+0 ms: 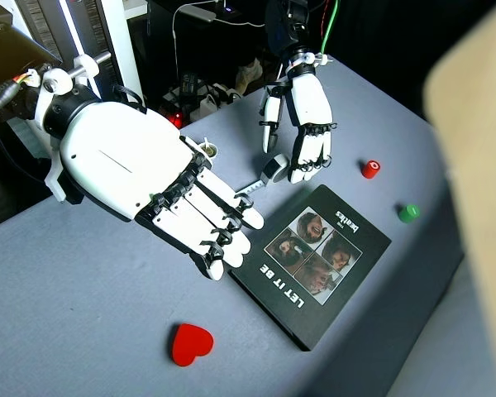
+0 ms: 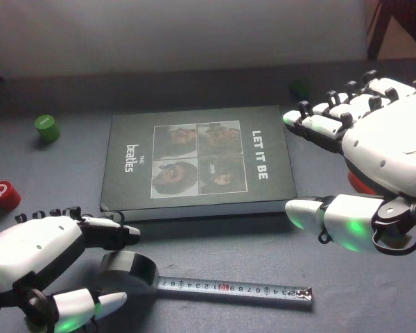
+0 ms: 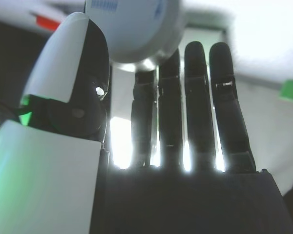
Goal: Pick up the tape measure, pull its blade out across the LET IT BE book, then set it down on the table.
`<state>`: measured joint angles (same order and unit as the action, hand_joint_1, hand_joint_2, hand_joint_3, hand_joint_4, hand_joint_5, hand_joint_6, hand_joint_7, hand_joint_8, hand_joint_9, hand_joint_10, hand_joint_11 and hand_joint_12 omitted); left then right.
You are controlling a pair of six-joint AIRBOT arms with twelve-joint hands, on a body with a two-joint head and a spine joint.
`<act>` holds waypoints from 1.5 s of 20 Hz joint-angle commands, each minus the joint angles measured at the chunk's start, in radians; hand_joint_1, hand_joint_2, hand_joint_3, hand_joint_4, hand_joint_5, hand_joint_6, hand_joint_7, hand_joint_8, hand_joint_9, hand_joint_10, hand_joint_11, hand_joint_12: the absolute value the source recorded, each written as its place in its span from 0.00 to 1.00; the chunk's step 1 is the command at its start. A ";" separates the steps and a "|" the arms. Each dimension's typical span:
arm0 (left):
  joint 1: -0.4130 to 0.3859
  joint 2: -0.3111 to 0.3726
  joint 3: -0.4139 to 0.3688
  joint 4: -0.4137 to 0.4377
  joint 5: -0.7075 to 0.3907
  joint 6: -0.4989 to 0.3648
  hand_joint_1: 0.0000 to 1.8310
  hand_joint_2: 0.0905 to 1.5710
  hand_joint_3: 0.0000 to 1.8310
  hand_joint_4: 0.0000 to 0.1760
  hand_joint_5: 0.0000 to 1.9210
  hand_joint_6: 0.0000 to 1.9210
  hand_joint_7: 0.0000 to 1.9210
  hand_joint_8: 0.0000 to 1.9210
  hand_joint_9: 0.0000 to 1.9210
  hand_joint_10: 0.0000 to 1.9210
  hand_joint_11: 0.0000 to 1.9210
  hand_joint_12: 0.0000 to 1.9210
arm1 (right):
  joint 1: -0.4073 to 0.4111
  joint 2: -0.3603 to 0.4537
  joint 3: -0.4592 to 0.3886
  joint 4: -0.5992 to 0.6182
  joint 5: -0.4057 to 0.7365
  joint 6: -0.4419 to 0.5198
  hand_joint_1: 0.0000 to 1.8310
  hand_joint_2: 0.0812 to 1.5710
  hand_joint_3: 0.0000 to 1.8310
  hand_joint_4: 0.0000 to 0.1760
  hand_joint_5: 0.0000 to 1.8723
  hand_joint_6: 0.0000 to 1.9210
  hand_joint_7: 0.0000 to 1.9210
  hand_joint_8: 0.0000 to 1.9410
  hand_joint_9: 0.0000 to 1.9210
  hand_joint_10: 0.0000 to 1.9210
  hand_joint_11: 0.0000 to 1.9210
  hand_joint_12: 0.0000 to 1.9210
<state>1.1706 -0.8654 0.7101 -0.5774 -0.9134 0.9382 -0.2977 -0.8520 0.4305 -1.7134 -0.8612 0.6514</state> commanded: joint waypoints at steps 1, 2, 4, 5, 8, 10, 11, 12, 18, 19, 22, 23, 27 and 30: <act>-0.005 -0.007 0.006 0.030 -0.103 0.000 0.53 0.69 0.00 0.00 0.30 0.00 0.34 0.00 0.31 0.00 0.15 0.38 | 0.008 0.005 -0.005 -0.076 -0.034 0.006 0.07 0.73 0.00 0.50 0.06 0.00 0.11 0.00 0.09 0.00 0.00 0.43; -0.005 -0.011 0.008 0.029 -0.103 0.008 0.53 0.69 0.00 0.00 0.30 0.00 0.34 0.00 0.31 0.00 0.15 0.38 | 0.008 0.005 -0.005 -0.076 -0.034 0.006 0.07 0.73 0.00 0.50 0.06 0.00 0.11 0.00 0.09 0.00 0.00 0.43; -0.007 -0.020 0.012 0.027 -0.103 0.018 0.53 0.69 0.00 0.00 0.31 0.00 0.34 0.00 0.31 0.00 0.15 0.38 | 0.008 0.005 -0.005 -0.076 -0.033 0.006 0.07 0.73 0.00 0.50 0.06 0.00 0.10 0.00 0.09 0.00 0.00 0.43; -0.008 -0.023 0.013 0.025 -0.103 0.023 0.54 0.69 0.00 0.00 0.30 0.00 0.34 0.00 0.31 0.00 0.15 0.38 | 0.008 0.005 -0.005 -0.076 -0.033 0.006 0.07 0.73 0.00 0.50 0.06 0.00 0.10 0.00 0.09 0.00 0.00 0.43; -0.008 -0.033 0.019 0.017 -0.103 0.042 0.54 0.69 0.00 0.00 0.31 0.00 0.35 0.00 0.31 0.00 0.15 0.38 | 0.008 0.005 -0.005 -0.077 -0.033 0.006 0.07 0.73 0.00 0.50 0.07 0.00 0.10 0.00 0.09 0.00 0.00 0.43; -0.008 -0.041 0.023 0.017 -0.103 0.057 0.54 0.69 0.00 0.00 0.30 0.00 0.35 0.00 0.31 0.00 0.15 0.38 | 0.008 0.005 -0.005 -0.077 -0.031 0.006 0.07 0.73 0.00 0.50 0.06 0.00 0.10 0.00 0.10 0.00 0.00 0.43; -0.008 -0.045 0.024 0.017 -0.103 0.063 0.54 0.69 0.00 0.00 0.30 0.00 0.35 0.00 0.31 0.00 0.15 0.38 | 0.008 0.005 -0.005 -0.077 -0.030 0.006 0.07 0.73 0.00 0.50 0.06 0.00 0.10 0.00 0.09 0.00 0.00 0.43; -0.010 -0.049 0.025 0.017 -0.103 0.071 0.54 0.69 0.00 0.00 0.30 0.00 0.35 0.00 0.31 0.00 0.15 0.38 | 0.008 0.005 -0.005 -0.077 -0.030 0.006 0.07 0.73 0.00 0.50 0.06 0.00 0.10 0.00 0.09 0.00 0.00 0.43; -0.020 -0.070 0.025 0.005 -0.103 0.098 0.73 0.70 0.00 0.00 0.44 0.50 0.53 0.48 0.44 0.56 0.36 0.56 | 0.008 0.005 -0.005 -0.077 -0.028 0.006 0.07 0.73 0.00 0.51 0.06 0.00 0.10 0.00 0.09 0.00 0.00 0.42; -0.020 -0.073 0.024 0.005 -0.103 0.099 0.74 0.70 0.00 0.00 0.46 0.49 0.52 0.53 0.43 0.67 0.38 0.62 | 0.008 0.005 -0.005 -0.077 -0.028 0.006 0.07 0.73 0.00 0.51 0.05 0.00 0.10 0.00 0.09 0.00 0.00 0.42; -0.020 -0.073 0.018 0.005 -0.096 0.102 0.75 0.70 0.00 0.00 0.48 0.48 0.53 0.51 0.43 0.70 0.38 0.64 | 0.008 0.005 -0.006 -0.077 -0.027 0.006 0.07 0.73 0.00 0.51 0.05 0.00 0.09 0.00 0.08 0.00 0.00 0.41; -0.020 -0.072 0.016 0.005 -0.096 0.101 0.75 0.70 0.00 0.00 0.48 0.47 0.54 0.50 0.43 0.70 0.38 0.64 | 0.008 0.005 -0.006 -0.077 -0.027 0.006 0.06 0.73 0.00 0.51 0.05 0.00 0.10 0.00 0.08 0.00 0.00 0.41; -0.045 -0.053 0.007 0.028 -0.096 0.050 0.75 0.70 0.00 0.00 0.48 0.47 0.55 0.49 0.43 0.69 0.38 0.62 | 0.002 0.005 -0.007 -0.100 -0.023 0.007 0.06 0.74 0.00 0.50 0.06 0.00 0.11 0.00 0.09 0.00 0.00 0.41; -0.140 0.013 -0.022 0.028 -0.010 0.066 0.75 0.70 0.00 0.00 0.48 0.47 0.54 0.49 0.43 0.69 0.38 0.62 | -0.017 0.005 -0.007 -0.196 -0.028 0.068 0.06 0.73 0.00 0.50 0.06 0.00 0.10 0.00 0.09 0.00 0.00 0.41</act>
<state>1.0302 -0.8520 0.6861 -0.5804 -0.8394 1.0084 -0.3275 -0.8520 0.4297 -1.8206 -0.8509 0.7101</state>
